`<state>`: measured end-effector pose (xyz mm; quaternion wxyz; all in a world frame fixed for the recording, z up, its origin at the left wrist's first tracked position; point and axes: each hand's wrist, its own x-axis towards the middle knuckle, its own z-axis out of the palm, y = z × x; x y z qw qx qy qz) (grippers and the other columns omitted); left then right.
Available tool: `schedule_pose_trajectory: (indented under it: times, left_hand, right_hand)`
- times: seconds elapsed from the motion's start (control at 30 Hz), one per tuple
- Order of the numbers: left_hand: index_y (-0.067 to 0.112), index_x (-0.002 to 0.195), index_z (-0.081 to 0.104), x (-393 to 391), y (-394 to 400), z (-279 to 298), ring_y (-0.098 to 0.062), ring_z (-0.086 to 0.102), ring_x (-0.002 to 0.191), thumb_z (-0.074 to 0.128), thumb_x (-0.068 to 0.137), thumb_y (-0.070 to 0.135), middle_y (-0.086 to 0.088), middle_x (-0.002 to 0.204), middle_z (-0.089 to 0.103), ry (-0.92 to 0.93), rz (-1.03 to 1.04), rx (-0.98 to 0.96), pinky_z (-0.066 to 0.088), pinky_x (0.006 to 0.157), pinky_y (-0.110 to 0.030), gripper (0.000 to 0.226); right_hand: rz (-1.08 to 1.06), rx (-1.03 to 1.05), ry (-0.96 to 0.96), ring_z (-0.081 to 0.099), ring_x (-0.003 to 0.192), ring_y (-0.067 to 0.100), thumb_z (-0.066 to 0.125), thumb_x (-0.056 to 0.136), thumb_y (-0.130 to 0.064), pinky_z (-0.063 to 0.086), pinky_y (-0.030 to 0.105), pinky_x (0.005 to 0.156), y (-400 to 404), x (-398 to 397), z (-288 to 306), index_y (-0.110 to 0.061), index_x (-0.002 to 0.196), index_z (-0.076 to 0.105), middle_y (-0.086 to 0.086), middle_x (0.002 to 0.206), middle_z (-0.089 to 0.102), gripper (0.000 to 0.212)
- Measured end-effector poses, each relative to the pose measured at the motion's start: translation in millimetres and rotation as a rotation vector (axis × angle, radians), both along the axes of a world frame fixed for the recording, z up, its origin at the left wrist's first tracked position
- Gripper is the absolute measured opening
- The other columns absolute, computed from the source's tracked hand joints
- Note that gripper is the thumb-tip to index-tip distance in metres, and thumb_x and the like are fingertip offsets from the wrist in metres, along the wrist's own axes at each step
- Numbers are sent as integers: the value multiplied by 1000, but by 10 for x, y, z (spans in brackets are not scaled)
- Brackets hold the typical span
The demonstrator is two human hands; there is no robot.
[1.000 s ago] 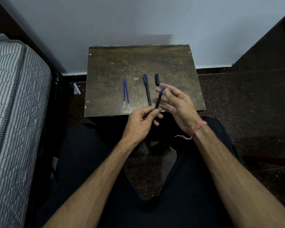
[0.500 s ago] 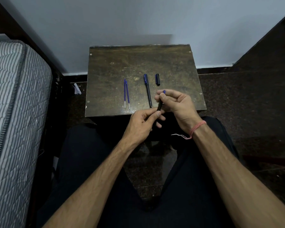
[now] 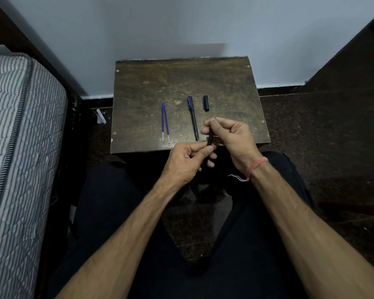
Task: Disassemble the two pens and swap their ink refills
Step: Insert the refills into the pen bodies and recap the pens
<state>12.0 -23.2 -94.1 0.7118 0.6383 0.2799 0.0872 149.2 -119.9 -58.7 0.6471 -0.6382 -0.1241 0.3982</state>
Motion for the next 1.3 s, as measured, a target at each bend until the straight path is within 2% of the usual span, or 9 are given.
schedule_pose_trajectory:
  times: [0.2, 0.4, 0.5, 0.6, 0.67, 0.77, 0.87, 1.17, 1.3]
  left_hand:
    - [24, 123, 87, 45, -118, -24, -5, 82, 73, 74, 109, 26, 9, 85, 86, 70, 100, 131, 53, 60, -12, 19]
    - [24, 121, 84, 12, 7, 29, -11, 82, 80, 69, 112, 22, 4, 94, 88, 13, 118, 70, 56, 65, -18, 17]
    - [26, 115, 84, 6, 59, 49, -8, 81, 79, 69, 113, 21, 6, 94, 88, 9, 191, 16, 54, 64, -16, 16]
    - [22, 117, 85, -1, 57, 43, -6, 81, 78, 70, 112, 23, 5, 96, 89, 19, 220, -12, 54, 64, -14, 16]
    - [24, 114, 85, 3, 42, 39, -7, 80, 78, 71, 112, 23, 6, 96, 88, 17, 221, -22, 54, 64, -14, 15]
    - [28, 110, 85, 9, 27, 34, -7, 80, 79, 71, 111, 24, 7, 96, 88, 10, 219, -30, 53, 63, -14, 15]
    - [30, 105, 86, 2, 41, 38, -8, 79, 78, 72, 111, 24, 4, 97, 89, 10, 238, -44, 52, 62, -15, 17]
    - [27, 111, 86, 9, 31, 19, -11, 81, 80, 74, 109, 27, 4, 100, 89, 17, 253, -19, 54, 62, -13, 12]
    - [29, 112, 86, 23, 7, 5, -11, 81, 81, 74, 109, 28, 4, 101, 89, 19, 244, -2, 55, 64, -14, 12]
  right_hand:
    - [-177, -49, -86, 68, 82, 41, 76, 105, -18, 58, 62, 79, 77, -123, 0, -9, 101, 82, 3, 81, 83, 12]
    - [-25, -64, -264, 77, 83, 24, 67, 111, -33, 64, 38, 70, 142, -18, 2, -15, 119, 81, 8, 108, 85, 25]
    - [14, -185, -644, 75, 107, 5, 62, 111, -13, 62, 24, 93, 240, 184, -13, -15, 134, 77, 1, 126, 81, 28]
    - [127, -429, -1034, 65, 137, 18, 57, 102, 5, 48, 34, 121, 406, 367, -16, -16, 139, 76, 2, 149, 70, 46]
    - [227, -579, -1131, 55, 149, 21, 56, 103, 0, 43, 38, 125, 511, 434, 38, -22, 144, 72, -3, 163, 59, 49]
    - [399, -694, -1263, 58, 142, 29, 56, 107, -10, 55, 50, 111, 595, 469, 107, -29, 138, 75, -6, 159, 60, 40]
    - [461, -753, -1388, 70, 121, 28, 58, 110, -23, 62, 45, 94, 590, 501, 171, -26, 122, 82, -8, 136, 75, 27]
    - [363, -865, -1182, 79, 99, 25, 73, 93, -5, 64, 39, 85, -71, 96, 184, -30, 99, 86, -7, 105, 85, 28]
    - [363, -781, -1179, 77, 99, 24, 76, 93, -9, 55, 31, 84, -141, -89, 173, -29, 108, 85, -3, 103, 83, 26]
